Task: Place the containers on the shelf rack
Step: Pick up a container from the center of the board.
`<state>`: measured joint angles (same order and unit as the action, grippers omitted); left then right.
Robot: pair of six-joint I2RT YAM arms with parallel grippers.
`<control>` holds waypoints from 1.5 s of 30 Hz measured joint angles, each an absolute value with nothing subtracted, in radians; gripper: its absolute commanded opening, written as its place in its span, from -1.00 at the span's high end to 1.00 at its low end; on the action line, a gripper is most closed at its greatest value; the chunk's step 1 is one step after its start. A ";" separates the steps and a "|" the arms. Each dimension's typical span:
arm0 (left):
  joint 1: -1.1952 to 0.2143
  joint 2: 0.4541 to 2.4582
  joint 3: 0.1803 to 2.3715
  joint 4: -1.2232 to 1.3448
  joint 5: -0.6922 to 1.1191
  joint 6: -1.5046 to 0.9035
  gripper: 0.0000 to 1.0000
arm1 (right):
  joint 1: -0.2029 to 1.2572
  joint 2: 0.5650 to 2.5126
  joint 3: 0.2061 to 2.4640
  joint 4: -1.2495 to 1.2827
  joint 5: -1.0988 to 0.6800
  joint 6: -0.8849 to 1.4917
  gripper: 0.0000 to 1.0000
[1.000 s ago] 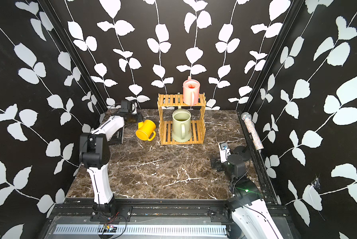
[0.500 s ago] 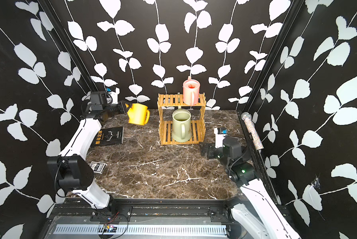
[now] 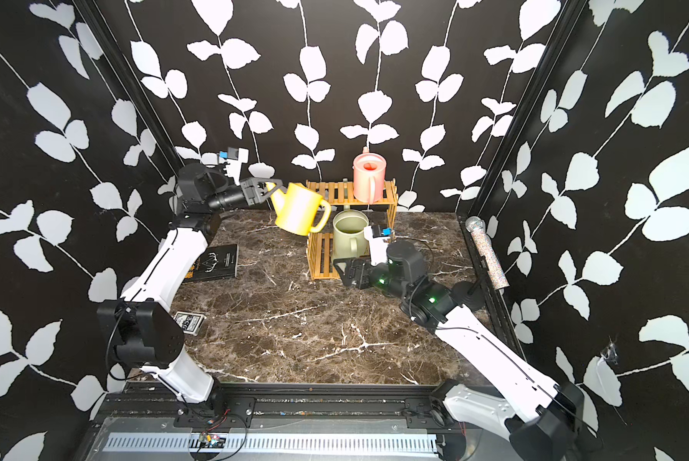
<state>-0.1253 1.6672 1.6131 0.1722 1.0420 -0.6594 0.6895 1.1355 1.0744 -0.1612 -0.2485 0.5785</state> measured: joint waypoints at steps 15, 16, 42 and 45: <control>-0.162 1.667 1.618 0.326 1.212 -0.741 1.00 | 0.604 1.179 1.171 -0.136 -0.482 0.500 -0.55; -0.164 1.667 1.619 0.326 1.217 -0.741 1.00 | 0.581 1.175 1.171 -0.136 -0.499 0.498 -0.55; -0.230 1.667 1.651 0.327 1.282 -0.766 0.55 | 0.500 1.378 1.338 -0.122 -0.807 0.481 1.00; -0.229 1.666 1.661 0.297 1.271 -0.739 -0.33 | 0.501 1.379 1.340 -0.124 -0.809 0.483 1.00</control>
<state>-0.2295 1.6665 1.6611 0.2974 1.2709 -0.7387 0.5011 1.3788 1.3403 -0.1242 -0.8093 0.4831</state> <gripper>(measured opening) 0.438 0.155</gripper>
